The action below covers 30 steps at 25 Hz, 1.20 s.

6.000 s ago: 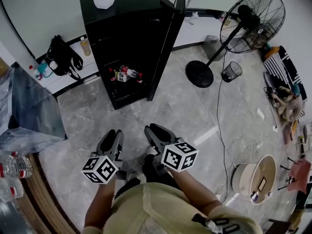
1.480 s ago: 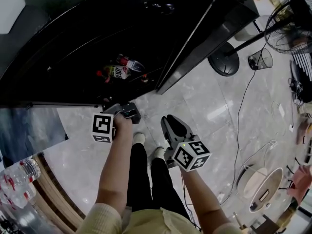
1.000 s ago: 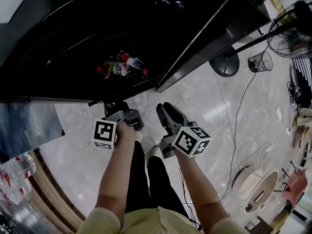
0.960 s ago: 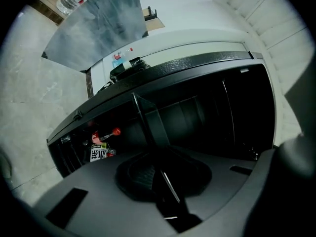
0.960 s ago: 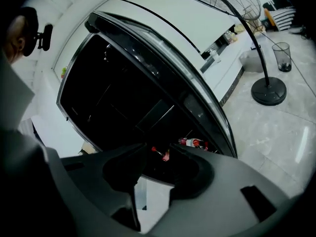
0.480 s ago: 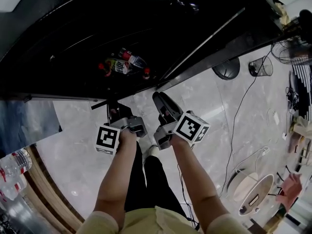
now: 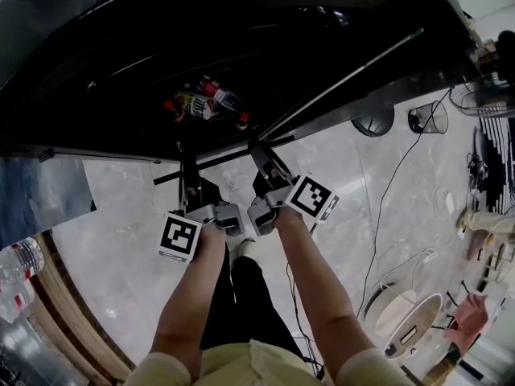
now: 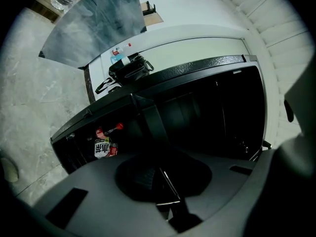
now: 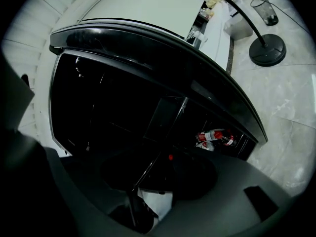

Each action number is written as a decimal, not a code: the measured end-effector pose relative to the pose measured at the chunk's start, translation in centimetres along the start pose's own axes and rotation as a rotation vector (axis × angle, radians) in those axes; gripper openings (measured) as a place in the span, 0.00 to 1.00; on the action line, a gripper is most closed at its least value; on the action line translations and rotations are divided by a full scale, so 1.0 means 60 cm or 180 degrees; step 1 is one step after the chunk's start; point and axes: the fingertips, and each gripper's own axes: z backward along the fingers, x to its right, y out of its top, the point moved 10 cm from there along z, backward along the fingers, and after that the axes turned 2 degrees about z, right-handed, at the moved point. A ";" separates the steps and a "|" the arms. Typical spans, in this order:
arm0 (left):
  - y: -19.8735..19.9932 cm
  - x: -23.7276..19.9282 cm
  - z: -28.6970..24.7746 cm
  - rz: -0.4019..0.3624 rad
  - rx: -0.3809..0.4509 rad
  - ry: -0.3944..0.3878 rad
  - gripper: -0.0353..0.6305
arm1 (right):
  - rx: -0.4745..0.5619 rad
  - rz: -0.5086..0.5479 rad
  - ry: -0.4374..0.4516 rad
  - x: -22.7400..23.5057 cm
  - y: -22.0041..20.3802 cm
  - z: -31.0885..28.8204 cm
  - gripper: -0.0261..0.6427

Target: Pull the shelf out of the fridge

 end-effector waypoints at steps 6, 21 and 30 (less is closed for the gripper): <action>0.000 -0.002 0.016 -0.0022 -0.0046 -0.0049 0.14 | 0.0042 0.0015 -0.0050 -0.005 -0.006 -0.011 0.29; 0.001 0.000 0.035 -0.0060 -0.0133 -0.0017 0.14 | 0.0206 -0.0069 -0.0028 -0.011 -0.009 -0.002 0.15; 0.001 0.008 0.070 -0.0148 -0.0238 -0.0113 0.14 | 0.0314 0.0085 0.0042 -0.021 -0.027 0.037 0.14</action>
